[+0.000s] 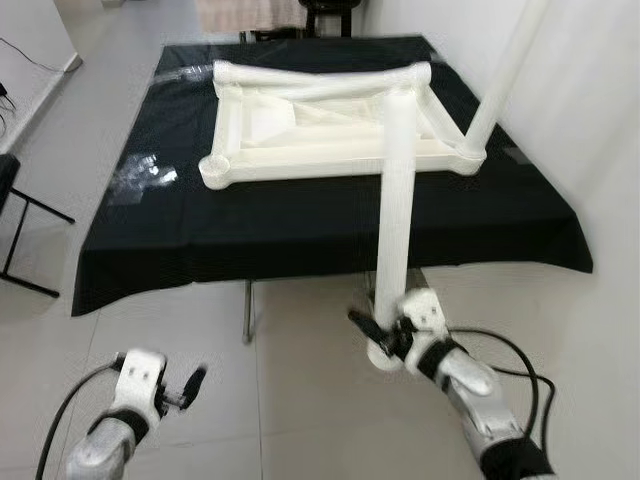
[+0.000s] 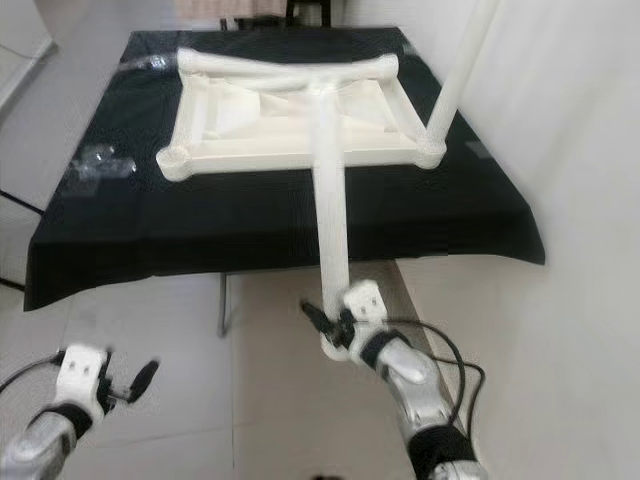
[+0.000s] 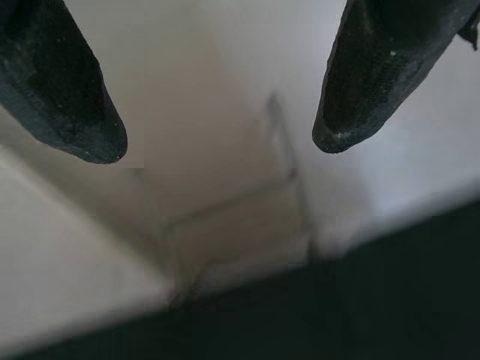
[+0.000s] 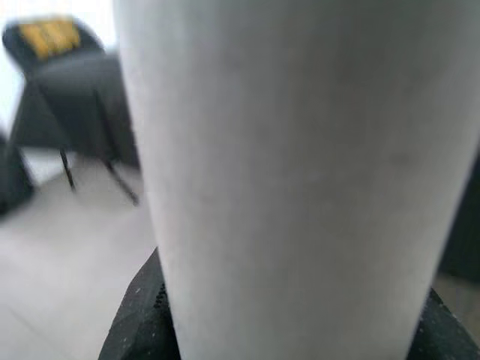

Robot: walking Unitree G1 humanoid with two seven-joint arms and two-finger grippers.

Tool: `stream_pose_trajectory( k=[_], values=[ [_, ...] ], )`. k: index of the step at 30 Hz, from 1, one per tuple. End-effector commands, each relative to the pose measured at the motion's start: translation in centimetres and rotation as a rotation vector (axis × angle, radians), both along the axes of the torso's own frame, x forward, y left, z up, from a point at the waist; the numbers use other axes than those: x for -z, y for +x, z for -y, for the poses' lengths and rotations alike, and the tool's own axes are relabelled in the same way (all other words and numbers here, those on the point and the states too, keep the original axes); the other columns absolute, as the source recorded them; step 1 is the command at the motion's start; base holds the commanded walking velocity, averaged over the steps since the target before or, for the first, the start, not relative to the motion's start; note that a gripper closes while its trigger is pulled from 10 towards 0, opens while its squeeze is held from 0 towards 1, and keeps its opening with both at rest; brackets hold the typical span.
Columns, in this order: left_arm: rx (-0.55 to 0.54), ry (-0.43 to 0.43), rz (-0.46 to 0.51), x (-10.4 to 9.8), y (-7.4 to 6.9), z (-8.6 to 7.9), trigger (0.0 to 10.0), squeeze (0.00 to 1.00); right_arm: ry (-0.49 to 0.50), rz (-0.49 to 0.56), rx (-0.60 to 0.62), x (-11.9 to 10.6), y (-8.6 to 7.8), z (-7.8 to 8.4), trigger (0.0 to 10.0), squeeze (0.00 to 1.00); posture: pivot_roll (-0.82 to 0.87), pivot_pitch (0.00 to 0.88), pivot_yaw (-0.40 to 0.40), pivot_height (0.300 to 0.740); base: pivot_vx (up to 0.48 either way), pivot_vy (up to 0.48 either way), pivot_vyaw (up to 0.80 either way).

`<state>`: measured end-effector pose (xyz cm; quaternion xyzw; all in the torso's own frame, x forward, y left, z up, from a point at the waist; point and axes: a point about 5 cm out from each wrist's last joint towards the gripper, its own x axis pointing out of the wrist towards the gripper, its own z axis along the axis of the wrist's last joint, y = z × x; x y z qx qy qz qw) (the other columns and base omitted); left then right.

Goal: Building children table

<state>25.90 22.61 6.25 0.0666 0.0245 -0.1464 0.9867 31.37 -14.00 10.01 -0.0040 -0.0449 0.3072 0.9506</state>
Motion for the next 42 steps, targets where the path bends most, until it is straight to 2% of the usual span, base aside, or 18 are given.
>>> stream_pose_trajectory(
  k=[1, 2, 3, 4, 6, 9, 14, 17, 21, 24, 32, 42],
  values=[
    [0.071, -0.032, 0.016, -0.8, 0.1, 1.5, 10.0, 0.00, 0.073, 0.020, 0.021, -1.2, 0.4, -0.3, 10.0, 0.00, 0.03, 0.127, -0.040, 0.740, 0.000, 0.000, 0.00],
    [0.071, -0.032, 0.016, -0.8, 0.1, 1.5, 10.0, 0.00, 0.073, 0.020, 0.021, -1.2, 0.4, -0.3, 10.0, 0.00, 0.03, 0.127, -0.040, 0.740, 0.000, 0.000, 0.00],
    [0.121, -0.045, 0.073, -2.5, 0.7, 3.0, 10.0, 0.00, 0.122, 0.042, 0.016, -2.3, 0.6, -1.0, 10.0, 0.00, 0.04, 0.123, -0.046, 0.740, 0.000, 0.000, 0.00],
    [0.121, -0.045, 0.073, -2.5, 0.7, 3.0, 10.0, 0.00, 0.122, 0.042, 0.016, -2.3, 0.6, -1.0, 10.0, 0.00, 0.04, 0.123, -0.046, 0.740, 0.000, 0.000, 0.00],
    [0.192, -0.068, 0.195, -5.7, 1.8, 6.2, 10.0, 0.00, 0.200, 0.055, 0.012, -3.7, 0.8, -2.6, 10.0, 0.00, 0.04, 0.116, -0.066, 0.740, 0.000, 0.000, 0.00],
    [0.183, -0.093, 0.216, -6.0, 1.9, 6.8, 10.0, 0.00, 0.195, 0.064, -0.002, -3.9, 0.8, -3.2, 10.0, 0.00, 0.03, 0.105, -0.077, 0.740, 0.000, 0.000, 0.00],
    [0.114, -0.100, 0.218, -6.2, 1.7, 6.5, 10.0, 0.00, 0.181, 0.089, -0.025, -5.2, 0.9, -3.5, 10.0, 0.00, 0.03, 0.093, -0.087, 0.740, 0.000, 0.000, 0.00],
    [-0.006, -0.066, 0.185, -6.3, 1.4, 5.7, 10.0, 0.00, 0.165, 0.104, 0.002, -6.3, 1.3, -2.7, 10.0, 0.00, 0.03, 0.084, -0.080, 0.740, 0.000, 0.000, 0.00],
    [-0.052, -0.064, 0.172, -6.4, 1.1, 5.6, 10.0, 0.00, 0.151, 0.105, 0.029, -6.3, 1.4, -2.1, 10.0, 0.00, 0.03, 0.082, -0.076, 0.740, 0.000, 0.000, 0.00],
    [-0.144, -0.035, 0.186, -6.8, 0.6, 5.4, 10.0, 0.00, 0.147, 0.094, 0.062, -6.0, 1.2, -1.7, 10.0, 0.00, 0.04, 0.078, -0.059, 0.740, 0.000, 0.000, 0.00],
    [-0.173, -0.025, 0.183, -7.2, 0.3, 5.2, 10.0, 0.00, 0.150, 0.083, 0.081, -6.0, 0.9, -1.9, 10.0, 0.00, 0.04, 0.086, -0.039, 0.740, 0.000, 0.000, 0.00],
    [-0.190, -0.042, 0.189, -8.2, 1.0, 4.6, 10.0, 0.00, 0.150, 0.104, 0.091, -6.6, 1.3, -2.0, 10.0, 0.00, 0.04, 0.087, -0.032, 0.740, 0.000, 0.000, 0.00]
  ],
)
